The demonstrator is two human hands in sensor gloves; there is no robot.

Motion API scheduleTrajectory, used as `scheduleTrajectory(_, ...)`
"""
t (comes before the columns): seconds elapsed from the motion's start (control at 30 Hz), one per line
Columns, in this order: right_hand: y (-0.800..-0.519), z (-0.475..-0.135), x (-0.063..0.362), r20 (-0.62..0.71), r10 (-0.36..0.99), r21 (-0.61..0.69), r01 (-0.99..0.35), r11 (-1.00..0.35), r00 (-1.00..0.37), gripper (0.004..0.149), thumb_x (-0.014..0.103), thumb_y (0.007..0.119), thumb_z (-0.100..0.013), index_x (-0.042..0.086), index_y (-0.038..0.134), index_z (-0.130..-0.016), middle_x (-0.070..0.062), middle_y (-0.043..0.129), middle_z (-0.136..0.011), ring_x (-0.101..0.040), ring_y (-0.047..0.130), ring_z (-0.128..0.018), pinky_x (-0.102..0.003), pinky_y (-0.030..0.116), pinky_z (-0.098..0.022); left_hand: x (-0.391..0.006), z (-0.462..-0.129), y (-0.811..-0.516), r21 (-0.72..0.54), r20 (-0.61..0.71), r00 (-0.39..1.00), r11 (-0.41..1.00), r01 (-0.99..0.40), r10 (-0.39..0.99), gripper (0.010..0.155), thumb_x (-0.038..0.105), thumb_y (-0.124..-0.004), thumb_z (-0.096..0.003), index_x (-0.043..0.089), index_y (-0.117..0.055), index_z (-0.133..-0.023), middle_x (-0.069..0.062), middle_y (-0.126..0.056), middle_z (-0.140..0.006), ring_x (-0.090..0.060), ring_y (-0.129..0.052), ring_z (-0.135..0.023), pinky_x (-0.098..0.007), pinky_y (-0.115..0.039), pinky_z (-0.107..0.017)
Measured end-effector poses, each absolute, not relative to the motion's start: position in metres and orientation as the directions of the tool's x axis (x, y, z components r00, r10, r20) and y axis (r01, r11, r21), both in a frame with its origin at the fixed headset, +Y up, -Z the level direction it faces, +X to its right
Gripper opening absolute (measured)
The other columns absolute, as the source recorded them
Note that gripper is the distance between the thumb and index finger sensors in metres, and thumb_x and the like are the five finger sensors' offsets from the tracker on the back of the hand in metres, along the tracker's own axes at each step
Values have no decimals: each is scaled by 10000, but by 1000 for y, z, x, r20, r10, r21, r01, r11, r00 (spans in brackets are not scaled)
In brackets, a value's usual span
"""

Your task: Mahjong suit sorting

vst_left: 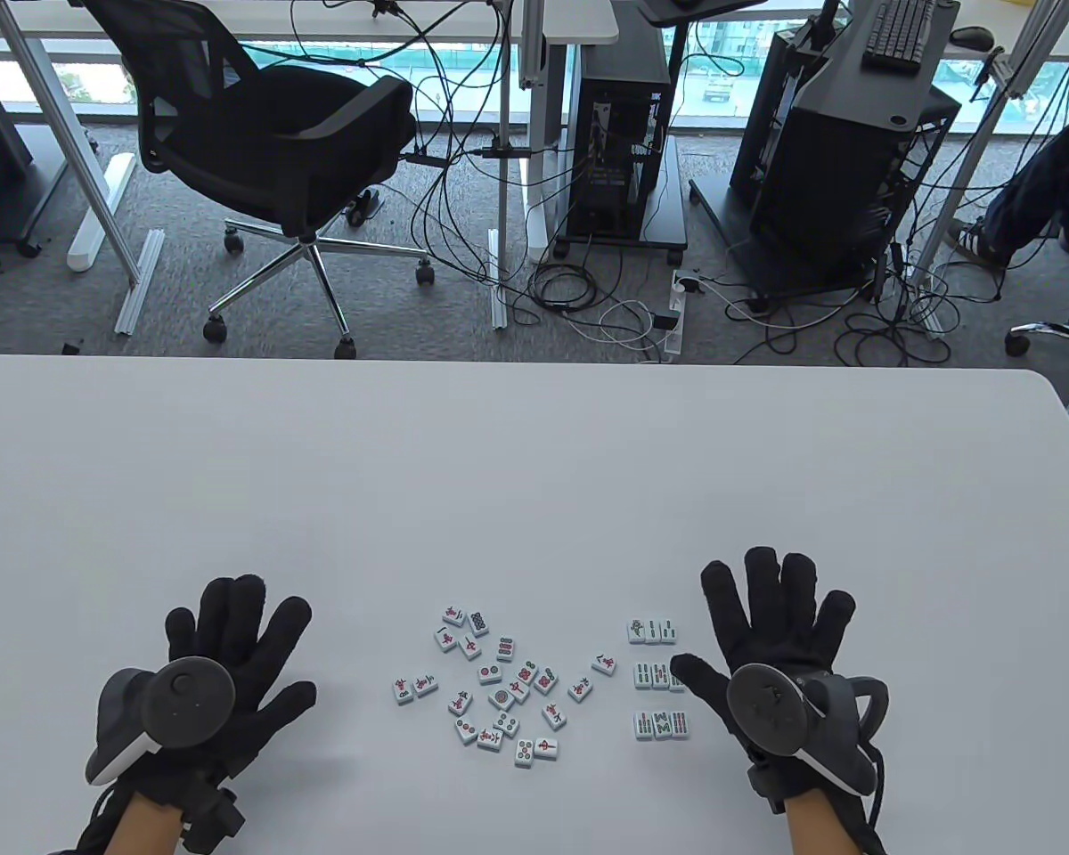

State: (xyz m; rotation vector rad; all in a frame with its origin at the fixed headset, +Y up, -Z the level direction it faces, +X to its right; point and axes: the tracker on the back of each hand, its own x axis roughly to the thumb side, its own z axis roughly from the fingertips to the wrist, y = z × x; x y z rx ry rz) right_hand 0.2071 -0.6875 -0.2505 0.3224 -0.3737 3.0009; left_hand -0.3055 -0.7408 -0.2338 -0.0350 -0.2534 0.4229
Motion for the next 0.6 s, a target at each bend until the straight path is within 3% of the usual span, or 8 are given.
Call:
scheduleTrajectory(0.23,-716,-247,206,215,64,-193,-106,-975,-975,856,713,529,-420,358,143,-1097,-110,51,-1183,-482,20,-1039,-764,100,-655,-300,-233,-743,-75,275,881,922,-379,385,806,746,-578,-421,454,-247,-1095,194,100,-1118,-133,161,-1078,-471,105,-745)
scheduleTrajectory(0.6,-712,-235,216,230,171,-229,-224,-947,-958,856,715,527,-423,357,138,-1096,-116,43,-1176,-476,-14,-1021,-769,67,-620,-279,-235,-745,-34,347,895,958,-285,279,857,741,-694,-378,429,-342,-1095,153,-97,-1194,-191,-59,-1161,-519,-112,-832)
